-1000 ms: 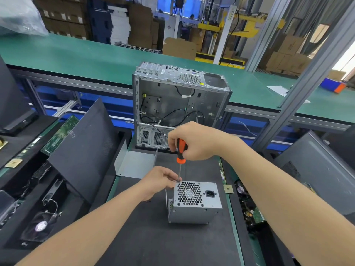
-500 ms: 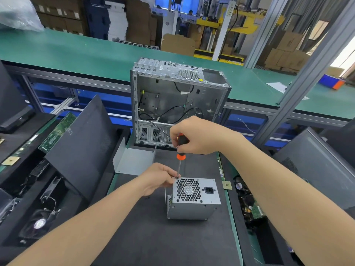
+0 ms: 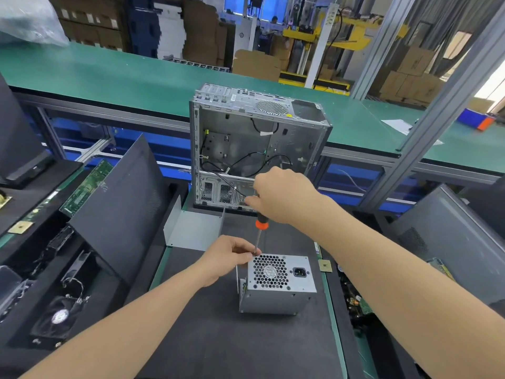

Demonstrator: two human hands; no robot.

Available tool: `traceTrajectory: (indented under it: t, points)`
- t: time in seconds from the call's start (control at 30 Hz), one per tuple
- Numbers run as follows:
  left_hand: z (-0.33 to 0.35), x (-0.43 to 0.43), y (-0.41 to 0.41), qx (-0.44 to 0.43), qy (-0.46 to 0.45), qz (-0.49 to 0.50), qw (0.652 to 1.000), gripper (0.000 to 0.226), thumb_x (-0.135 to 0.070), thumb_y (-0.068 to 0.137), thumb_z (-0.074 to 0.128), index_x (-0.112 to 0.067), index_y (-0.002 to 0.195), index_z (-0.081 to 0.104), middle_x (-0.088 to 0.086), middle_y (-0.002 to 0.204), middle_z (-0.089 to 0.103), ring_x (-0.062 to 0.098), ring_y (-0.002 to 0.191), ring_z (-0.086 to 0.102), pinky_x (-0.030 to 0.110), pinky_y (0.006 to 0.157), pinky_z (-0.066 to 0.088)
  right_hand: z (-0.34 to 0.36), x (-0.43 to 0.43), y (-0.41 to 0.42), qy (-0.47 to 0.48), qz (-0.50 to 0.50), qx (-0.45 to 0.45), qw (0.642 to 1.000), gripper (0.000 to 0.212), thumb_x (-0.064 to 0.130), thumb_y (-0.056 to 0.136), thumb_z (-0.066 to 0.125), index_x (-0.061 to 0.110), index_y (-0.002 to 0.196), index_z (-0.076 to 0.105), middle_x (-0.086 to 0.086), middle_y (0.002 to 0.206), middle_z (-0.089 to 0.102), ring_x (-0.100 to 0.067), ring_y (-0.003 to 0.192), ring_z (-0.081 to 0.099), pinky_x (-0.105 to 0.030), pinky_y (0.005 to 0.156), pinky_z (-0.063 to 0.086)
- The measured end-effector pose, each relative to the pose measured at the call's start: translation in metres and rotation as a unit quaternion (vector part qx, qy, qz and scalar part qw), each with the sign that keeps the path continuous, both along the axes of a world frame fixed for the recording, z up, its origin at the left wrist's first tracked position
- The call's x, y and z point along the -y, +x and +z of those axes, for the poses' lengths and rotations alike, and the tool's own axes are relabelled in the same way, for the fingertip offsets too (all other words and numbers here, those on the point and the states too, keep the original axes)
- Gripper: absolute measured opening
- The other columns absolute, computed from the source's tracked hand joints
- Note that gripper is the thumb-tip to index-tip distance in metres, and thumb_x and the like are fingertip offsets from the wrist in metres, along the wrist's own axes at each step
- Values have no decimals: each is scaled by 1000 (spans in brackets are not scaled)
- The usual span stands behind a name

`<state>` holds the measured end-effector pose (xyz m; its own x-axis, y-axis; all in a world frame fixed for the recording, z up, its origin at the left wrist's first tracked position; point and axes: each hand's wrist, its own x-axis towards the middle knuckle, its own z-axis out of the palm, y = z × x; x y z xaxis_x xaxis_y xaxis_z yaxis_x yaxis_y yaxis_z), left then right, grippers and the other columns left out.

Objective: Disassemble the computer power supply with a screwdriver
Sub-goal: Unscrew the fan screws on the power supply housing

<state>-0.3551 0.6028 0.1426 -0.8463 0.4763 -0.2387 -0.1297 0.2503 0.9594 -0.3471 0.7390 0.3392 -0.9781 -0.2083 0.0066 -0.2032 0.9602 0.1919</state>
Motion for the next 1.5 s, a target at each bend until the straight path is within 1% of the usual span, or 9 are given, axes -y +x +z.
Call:
traceTrajectory:
  t: [0.17,0.43,0.63,0.8,0.9,1.07,1.3,1.37,1.5]
  points:
    - [-1,-1,0,25,18,5,1000,25,1,99,64,-16,100,81,-4,102,82,12,99,76,20,86,57,19,-12,2,-79,134,115,981,10,21,91,65,21,95,74,7,87,66,-19,87,63,-36,77,54]
    - [-2,1,2,-83,-33,-12,996,12,-19,96,74,-29,97,81,-15,99,80,3,97,74,18,88,57,19,-22,2,-92,168,151,970,42,-7,71,55,24,91,76,7,93,69,-13,87,59,-31,73,50]
    - [0,-4,3,-123,-65,8,990,2,-25,92,80,-25,90,79,-15,90,79,1,86,73,7,73,51,9,-14,4,-157,135,103,973,17,37,90,69,24,100,66,0,106,48,-17,91,54,-37,83,49]
    - [2,-4,4,-116,-69,14,991,2,-24,92,80,-22,91,80,-11,90,80,4,85,74,7,72,51,-8,-2,7,-21,-63,-76,995,61,70,98,41,14,71,38,-1,68,38,-25,59,45,-32,52,30]
    - [3,-4,4,-110,-68,15,991,2,-25,91,81,-24,90,80,-11,90,80,3,85,74,8,74,52,-2,-7,1,-52,-45,-5,998,52,61,94,57,13,75,50,-4,73,51,-24,58,49,-27,48,28]
    - [3,-4,6,-113,-68,19,991,3,-27,91,81,-24,91,80,-12,87,80,3,83,74,6,70,50,8,-18,-1,-129,92,83,984,20,31,82,77,22,86,60,7,81,60,-24,79,61,-37,67,54]
    - [3,-7,7,-131,-91,33,987,7,-29,90,82,-23,90,79,-10,84,79,1,80,71,7,69,50,17,-21,2,-146,146,145,968,27,11,73,74,30,91,70,14,83,65,-9,79,60,-35,68,53]
    - [3,-7,7,-135,-101,33,985,7,-30,90,82,-24,89,78,-9,85,78,1,80,71,8,69,50,10,-17,6,-121,126,101,979,16,29,81,73,26,92,62,11,79,58,-16,77,60,-33,63,47]
    - [4,-8,7,-134,-103,36,985,8,-30,89,83,-25,87,78,-9,85,79,3,81,71,10,73,52,0,-3,9,9,10,-38,999,65,76,91,47,17,65,40,-1,66,43,-22,53,43,-29,50,30]
